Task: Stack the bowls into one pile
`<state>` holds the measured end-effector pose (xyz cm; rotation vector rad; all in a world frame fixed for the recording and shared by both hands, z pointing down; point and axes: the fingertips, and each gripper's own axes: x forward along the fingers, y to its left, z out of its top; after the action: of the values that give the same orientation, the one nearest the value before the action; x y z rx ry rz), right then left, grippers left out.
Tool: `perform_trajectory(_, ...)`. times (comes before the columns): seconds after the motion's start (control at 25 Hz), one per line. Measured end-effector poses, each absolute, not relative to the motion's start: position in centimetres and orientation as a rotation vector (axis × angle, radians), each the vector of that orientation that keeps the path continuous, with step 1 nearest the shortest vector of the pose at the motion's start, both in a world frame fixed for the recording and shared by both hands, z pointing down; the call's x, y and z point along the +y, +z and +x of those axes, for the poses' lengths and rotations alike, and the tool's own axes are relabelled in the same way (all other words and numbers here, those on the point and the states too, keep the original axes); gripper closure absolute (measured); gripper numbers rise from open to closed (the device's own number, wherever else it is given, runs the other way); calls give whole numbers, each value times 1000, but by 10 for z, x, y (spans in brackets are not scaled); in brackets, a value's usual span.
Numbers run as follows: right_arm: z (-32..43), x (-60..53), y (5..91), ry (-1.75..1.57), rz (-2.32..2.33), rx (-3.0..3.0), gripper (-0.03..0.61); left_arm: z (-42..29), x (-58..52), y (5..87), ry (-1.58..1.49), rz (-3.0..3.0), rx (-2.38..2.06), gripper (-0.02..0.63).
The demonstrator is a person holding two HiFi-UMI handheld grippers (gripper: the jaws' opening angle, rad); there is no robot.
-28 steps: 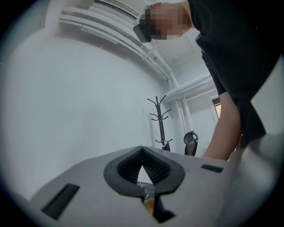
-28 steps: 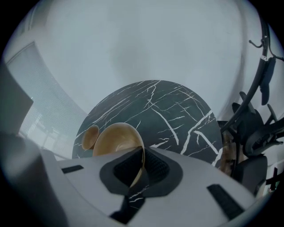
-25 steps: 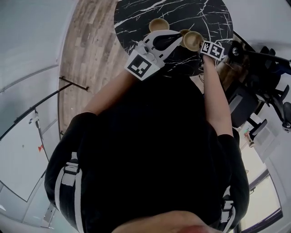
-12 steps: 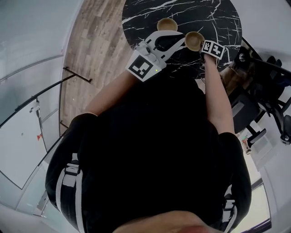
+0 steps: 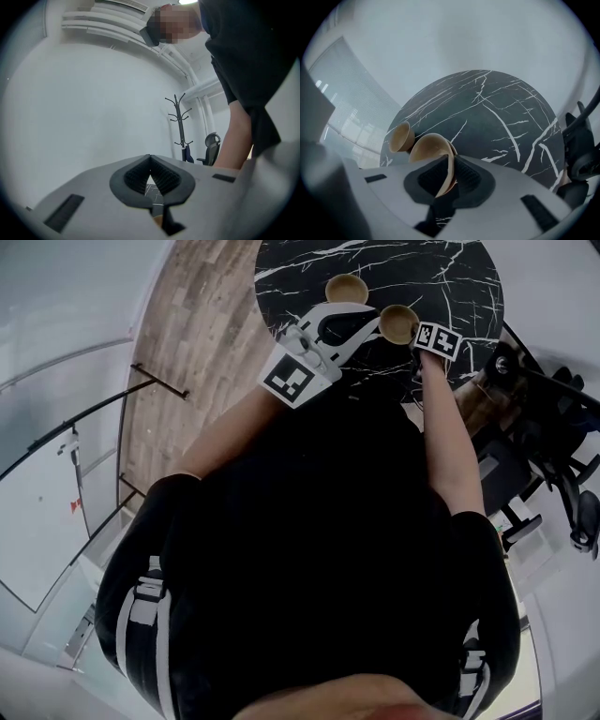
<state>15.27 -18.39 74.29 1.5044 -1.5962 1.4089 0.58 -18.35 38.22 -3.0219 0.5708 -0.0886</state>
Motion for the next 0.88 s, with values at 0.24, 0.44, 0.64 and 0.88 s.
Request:
perform_trajectory(0.24,159,-182,728,1382,1484,-1653,534,17,-177,381,-66,-3035,585,611)
perform_trajectory(0.44,161,-178,708,1263,1436,-1725,534,22,-169,384,-102,-2996,586,611)
perform_trajectory(0.64,148,-177,680,1189,1393,-1831,534,14,-170,384,-66,-3032,667,611)
perform_trajectory(0.88,115,-183,644,1099,1350,-1964,534,-10,-174,395,-83,-3053,739,611)
